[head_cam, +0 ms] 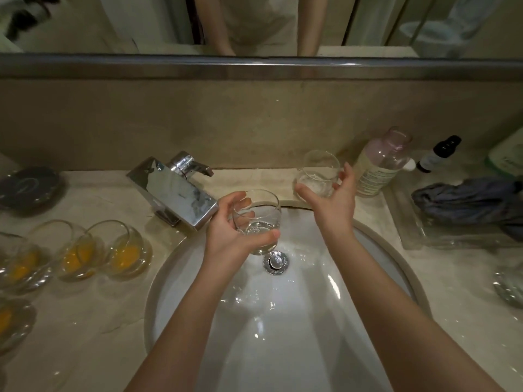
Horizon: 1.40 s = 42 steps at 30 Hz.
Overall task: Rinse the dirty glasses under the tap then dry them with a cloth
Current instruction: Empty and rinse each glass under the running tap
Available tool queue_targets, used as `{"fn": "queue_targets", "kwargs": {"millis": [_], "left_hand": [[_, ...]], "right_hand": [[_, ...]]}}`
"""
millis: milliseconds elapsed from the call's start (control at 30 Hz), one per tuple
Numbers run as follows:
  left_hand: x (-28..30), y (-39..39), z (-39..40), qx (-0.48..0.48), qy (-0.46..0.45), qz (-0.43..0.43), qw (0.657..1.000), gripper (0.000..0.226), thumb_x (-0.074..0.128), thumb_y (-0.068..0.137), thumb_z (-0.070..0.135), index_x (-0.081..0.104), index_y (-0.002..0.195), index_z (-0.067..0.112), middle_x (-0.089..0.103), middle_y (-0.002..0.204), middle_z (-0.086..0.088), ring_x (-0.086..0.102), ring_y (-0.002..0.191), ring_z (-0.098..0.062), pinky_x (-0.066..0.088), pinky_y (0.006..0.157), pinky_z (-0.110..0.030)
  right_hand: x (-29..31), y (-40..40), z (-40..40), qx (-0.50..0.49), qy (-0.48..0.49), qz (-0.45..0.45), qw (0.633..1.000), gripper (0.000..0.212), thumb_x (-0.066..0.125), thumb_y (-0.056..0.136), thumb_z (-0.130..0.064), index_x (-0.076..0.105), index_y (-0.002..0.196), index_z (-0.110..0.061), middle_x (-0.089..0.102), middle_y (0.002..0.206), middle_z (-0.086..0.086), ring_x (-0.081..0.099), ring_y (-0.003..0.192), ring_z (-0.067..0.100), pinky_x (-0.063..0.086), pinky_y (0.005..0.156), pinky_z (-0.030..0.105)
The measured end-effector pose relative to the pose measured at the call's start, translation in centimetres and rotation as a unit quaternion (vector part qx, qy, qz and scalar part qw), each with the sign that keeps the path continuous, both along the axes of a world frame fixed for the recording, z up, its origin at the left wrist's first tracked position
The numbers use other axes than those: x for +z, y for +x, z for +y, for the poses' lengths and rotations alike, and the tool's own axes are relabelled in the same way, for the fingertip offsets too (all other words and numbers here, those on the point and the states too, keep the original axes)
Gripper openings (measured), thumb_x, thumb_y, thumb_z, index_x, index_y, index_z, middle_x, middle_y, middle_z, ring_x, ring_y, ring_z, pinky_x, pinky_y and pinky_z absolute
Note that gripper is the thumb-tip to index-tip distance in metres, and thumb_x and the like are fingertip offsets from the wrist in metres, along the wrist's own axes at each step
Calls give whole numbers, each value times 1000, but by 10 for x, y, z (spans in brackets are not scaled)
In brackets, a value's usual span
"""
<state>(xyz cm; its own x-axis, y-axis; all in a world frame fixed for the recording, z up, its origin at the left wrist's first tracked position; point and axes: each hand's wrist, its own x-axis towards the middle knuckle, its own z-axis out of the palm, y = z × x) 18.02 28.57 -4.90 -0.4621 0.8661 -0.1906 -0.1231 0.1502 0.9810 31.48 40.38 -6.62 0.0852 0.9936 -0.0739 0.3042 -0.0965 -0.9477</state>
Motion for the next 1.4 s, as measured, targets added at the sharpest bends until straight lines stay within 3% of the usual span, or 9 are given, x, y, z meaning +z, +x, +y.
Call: {"fn": "queue_targets", "kwargs": {"millis": [133,300,433,600,767,933,1067,1167,1400], "left_hand": [[0,-1,6,-3,0,22,1000,86,88,36,21,52,112,37,61,119,8,65,102,-10,50,71,-11],[1,1,6,-6,6,25,1000,83,89,34,23,52,107,39,60,120,8,65,103,-10,51,71,-12],[5,11,-1,-22,13,47,999,84,86,31,36,52,107,43,57,123,6,64,106,-10,55,86,-30],[14,39,-11,-49,20,66,996,81,89,37,25,51,106,44,60,115,8,65,101,-4,55,84,-25],[27,86,-18,-93,21,71,993,82,89,37,22,52,108,43,62,115,5,66,106,-12,54,86,-27],[43,157,-22,-140,19,78,987,87,86,25,39,53,106,45,63,113,7,64,106,-7,53,88,-27],[51,220,-30,-161,15,116,980,86,96,39,20,53,110,41,62,106,13,58,105,2,49,94,-27],[50,263,-33,-158,11,134,978,85,96,50,11,53,120,32,62,108,14,54,105,7,46,92,-24],[35,342,-29,-149,-4,150,977,84,96,50,11,53,119,31,64,112,9,55,104,-9,41,79,-11]], "right_hand": [[0,-1,8,3,19,-9,1000,81,87,68,-19,42,136,-13,51,129,2,52,120,23,41,104,39],[1,10,-12,-27,19,17,999,71,88,65,-18,49,124,-13,52,114,-5,57,106,22,46,97,42],[9,23,-39,-56,29,52,997,74,89,64,-18,50,127,-17,52,114,-8,56,101,16,47,91,29],[28,58,-69,-75,51,52,994,66,91,62,-21,49,112,-31,54,107,-16,57,94,7,48,86,24],[46,119,-98,-113,60,61,990,65,91,61,-19,50,109,-34,55,100,-25,55,85,-13,44,75,8],[60,191,-121,-165,55,51,983,62,91,59,-21,51,103,-39,54,98,-26,57,94,-2,50,84,27],[67,254,-136,-185,37,37,981,61,90,60,-23,50,105,-34,52,99,-25,57,100,12,51,90,38],[68,299,-143,-193,29,31,980,68,90,62,-22,51,116,-28,52,104,-20,57,105,14,50,92,37],[51,377,-142,-214,-6,10,977,68,88,59,-18,48,114,-25,53,101,-16,59,97,17,50,92,43]]}}
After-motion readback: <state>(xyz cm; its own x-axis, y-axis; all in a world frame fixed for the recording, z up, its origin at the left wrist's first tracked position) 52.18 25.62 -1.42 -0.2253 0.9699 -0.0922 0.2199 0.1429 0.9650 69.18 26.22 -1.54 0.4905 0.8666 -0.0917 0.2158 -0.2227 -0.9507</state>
